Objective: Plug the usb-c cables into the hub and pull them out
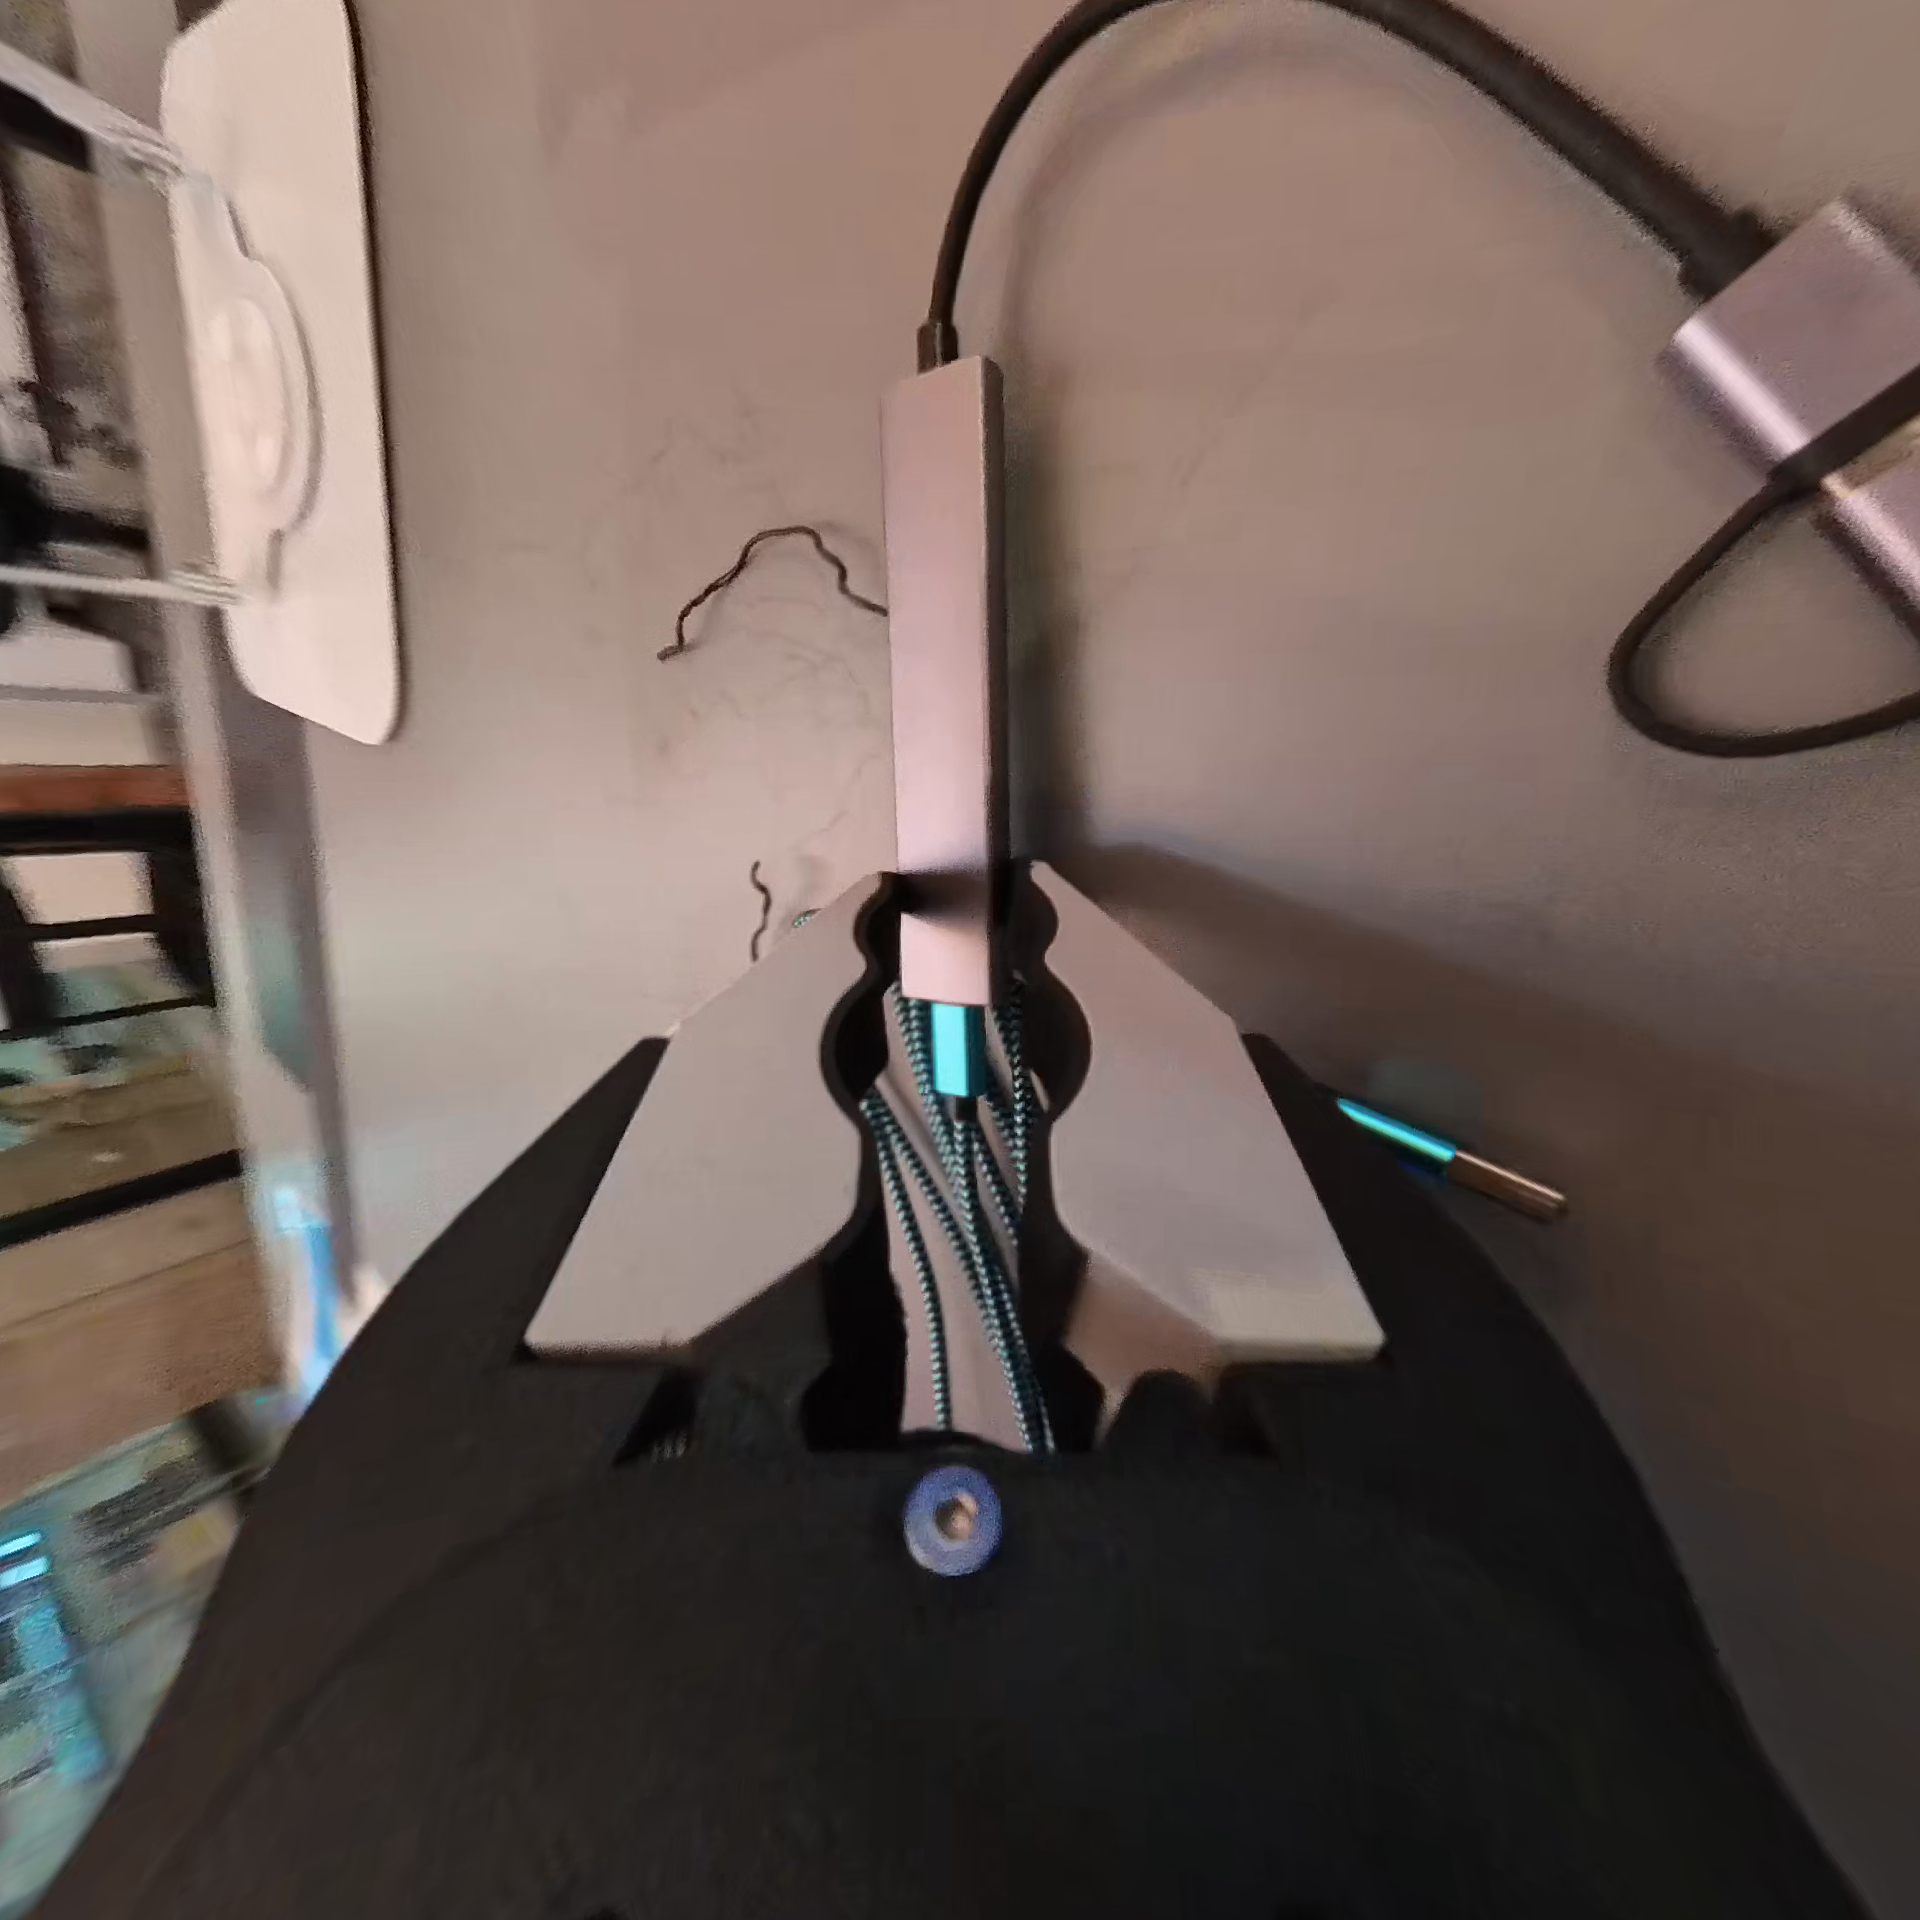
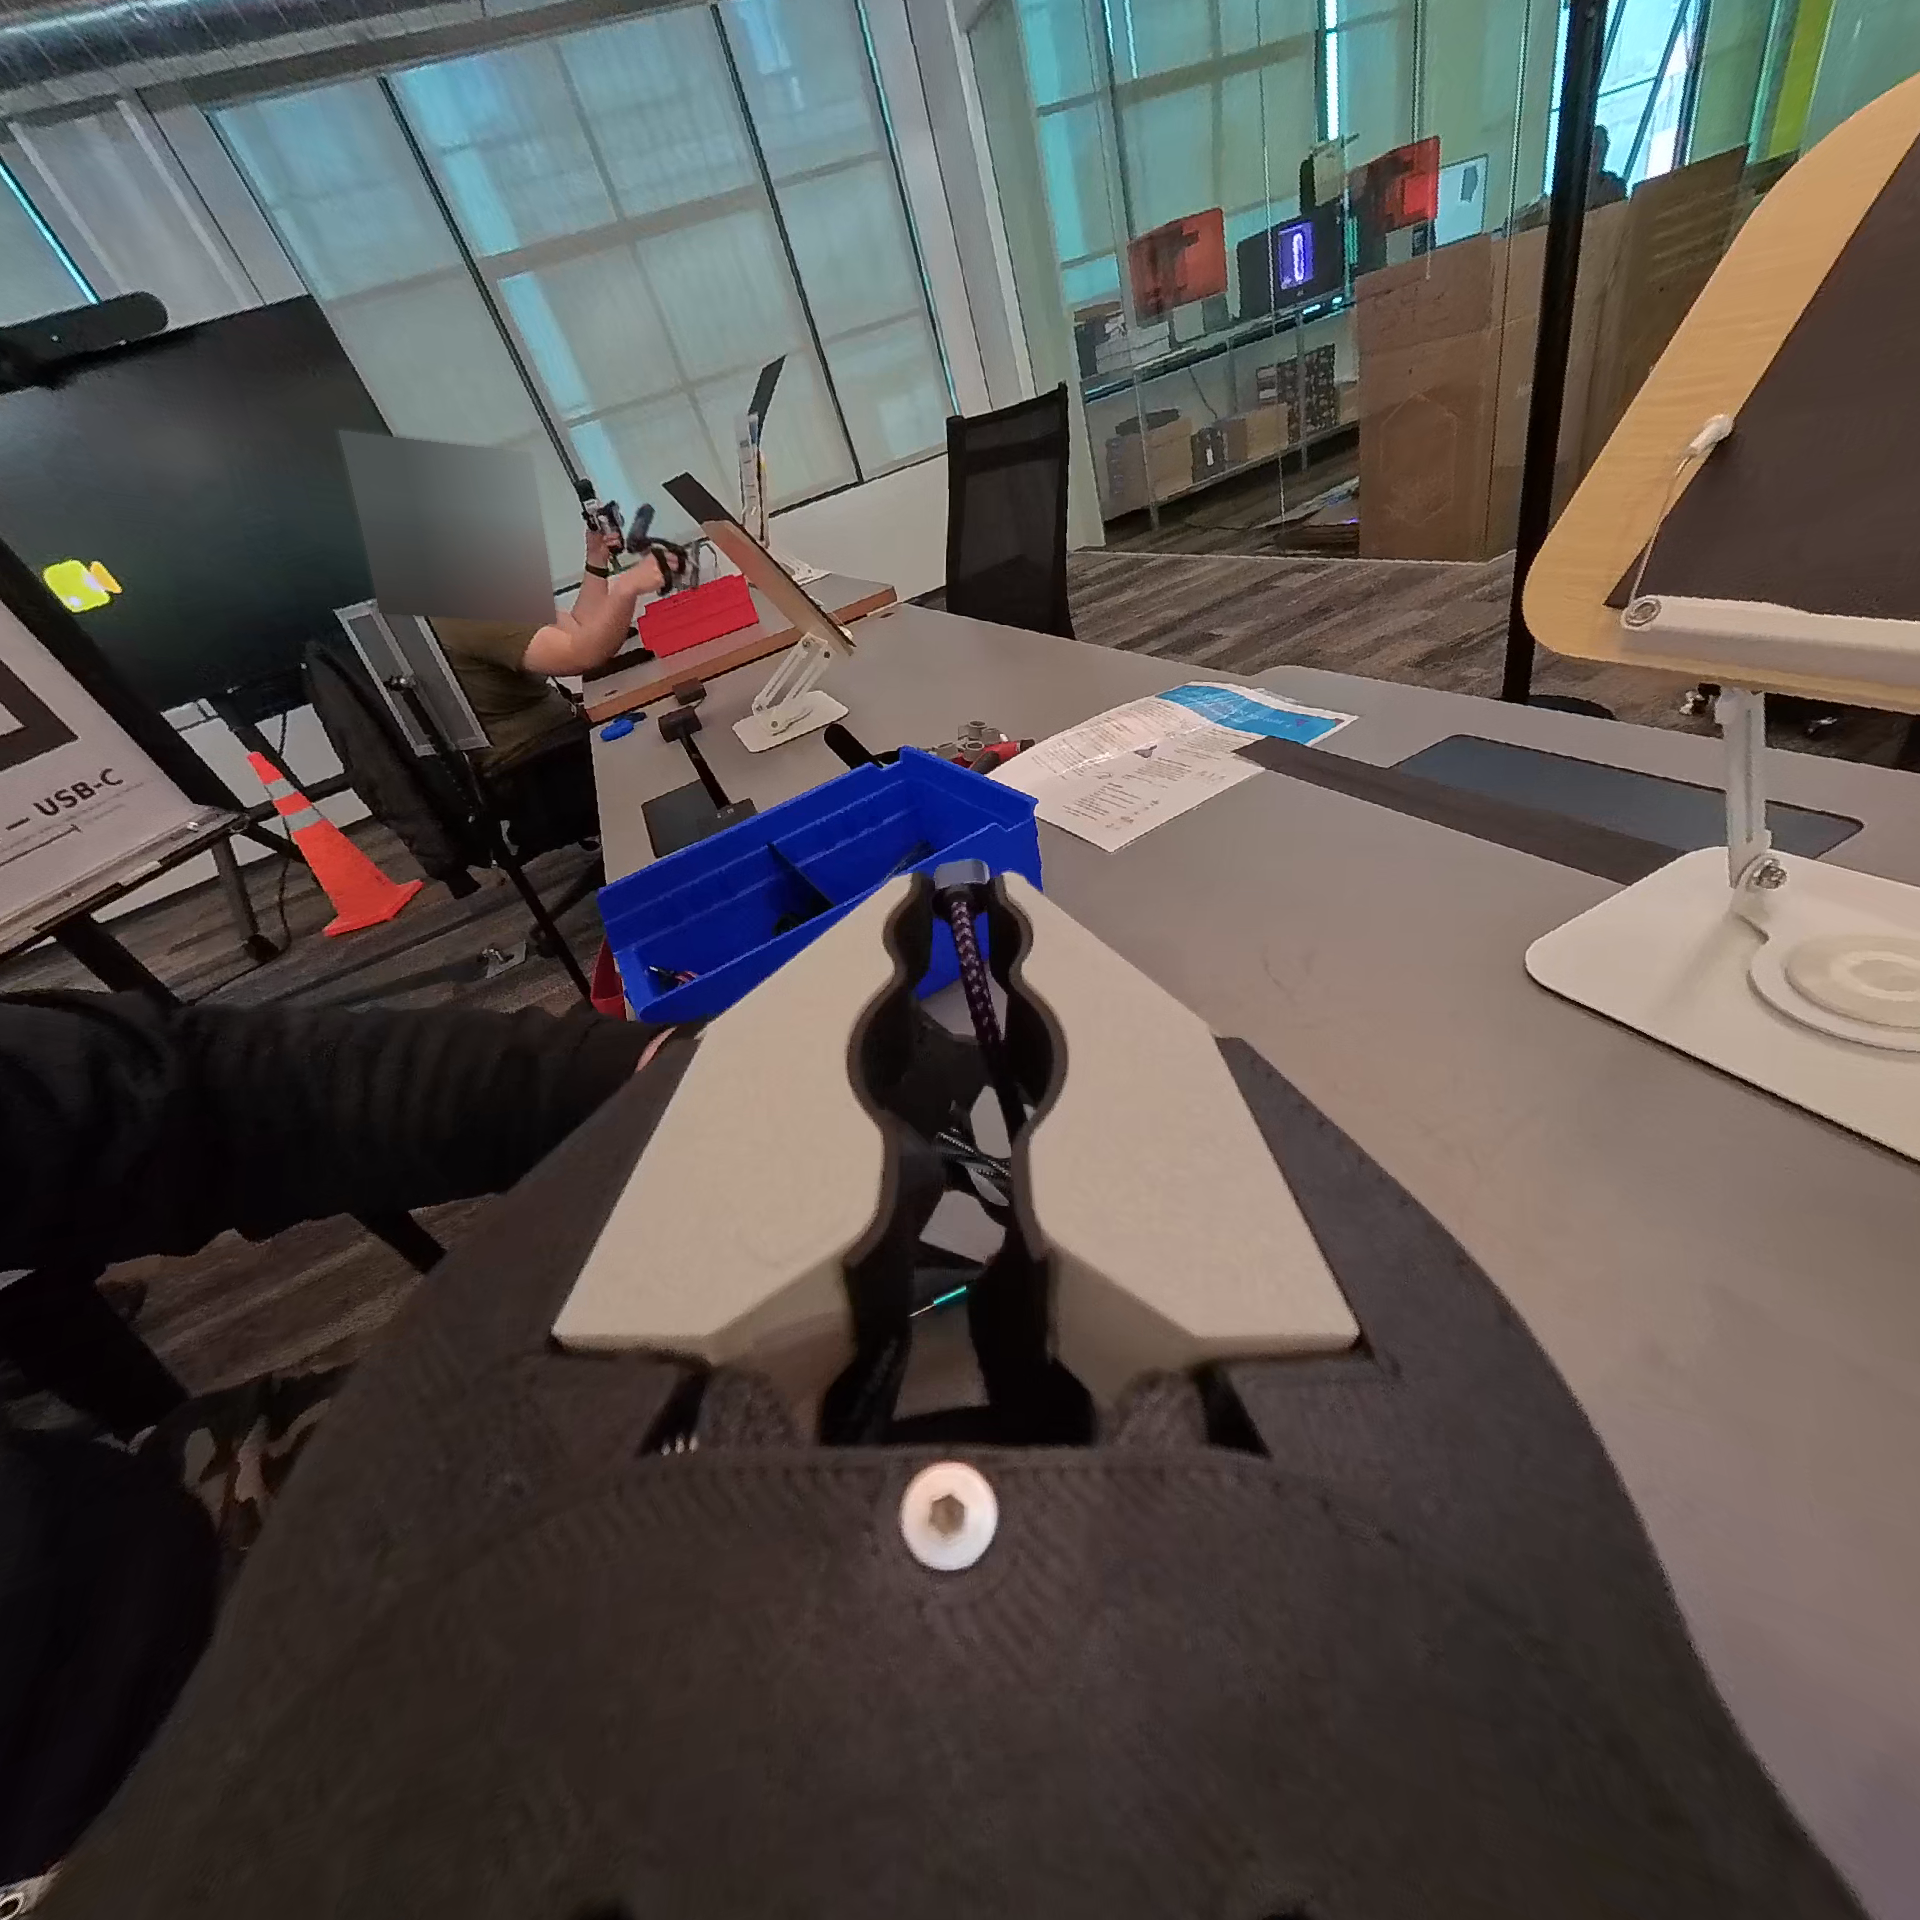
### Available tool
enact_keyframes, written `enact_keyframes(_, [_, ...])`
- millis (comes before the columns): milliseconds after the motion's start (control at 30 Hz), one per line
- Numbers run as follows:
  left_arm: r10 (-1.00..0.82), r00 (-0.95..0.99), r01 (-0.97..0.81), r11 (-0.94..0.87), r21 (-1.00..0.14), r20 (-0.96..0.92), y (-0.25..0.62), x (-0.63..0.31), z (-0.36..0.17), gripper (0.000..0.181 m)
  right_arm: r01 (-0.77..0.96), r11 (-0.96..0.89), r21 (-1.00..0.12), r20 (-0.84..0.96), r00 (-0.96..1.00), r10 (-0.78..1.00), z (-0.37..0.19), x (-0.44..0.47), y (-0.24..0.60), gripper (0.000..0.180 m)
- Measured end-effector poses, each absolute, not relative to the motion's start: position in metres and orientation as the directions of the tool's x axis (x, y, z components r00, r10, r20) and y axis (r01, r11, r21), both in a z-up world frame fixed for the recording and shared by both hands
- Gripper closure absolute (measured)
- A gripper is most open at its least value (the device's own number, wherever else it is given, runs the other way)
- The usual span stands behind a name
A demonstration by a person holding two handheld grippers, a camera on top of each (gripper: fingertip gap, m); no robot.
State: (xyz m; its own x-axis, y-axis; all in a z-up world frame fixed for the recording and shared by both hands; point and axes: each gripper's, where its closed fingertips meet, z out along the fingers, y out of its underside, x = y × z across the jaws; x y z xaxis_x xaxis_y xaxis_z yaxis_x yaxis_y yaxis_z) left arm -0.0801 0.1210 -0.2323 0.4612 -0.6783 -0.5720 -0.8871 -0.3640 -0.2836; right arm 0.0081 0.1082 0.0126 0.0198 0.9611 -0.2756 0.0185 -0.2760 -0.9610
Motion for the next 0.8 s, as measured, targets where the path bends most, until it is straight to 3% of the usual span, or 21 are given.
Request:
enact_keyframes(200, [-0.643,0.736,-0.624,-0.525,-0.579,-0.211,0.126,-0.077,-0.215,0.163,0.006,-0.278,-0.961,-0.278,0.022,0.96,0.015,0.012,0.111,0.172])
enact_keyframes(367, [-0.563,0.774,-0.169,-0.624,-0.763,0.289,0.126,-0.066,-0.178,0.163,0.009,-0.267,-0.964,-0.266,0.021,0.964,0.016,0.014,0.11,0.172])
enact_keyframes(567, [-0.583,0.53,0.222,-0.606,-0.764,0.616,0.119,-0.059,-0.135,0.163,0.015,-0.263,-0.965,-0.263,0.015,0.965,0.014,0.011,0.108,0.171])
enact_keyframes(800, [-0.669,0.268,0.494,-0.523,-0.695,0.693,0.11,-0.071,-0.085,0.163,0.03,-0.242,-0.97,-0.242,0.001,0.97,0.011,0.005,0.103,0.172])
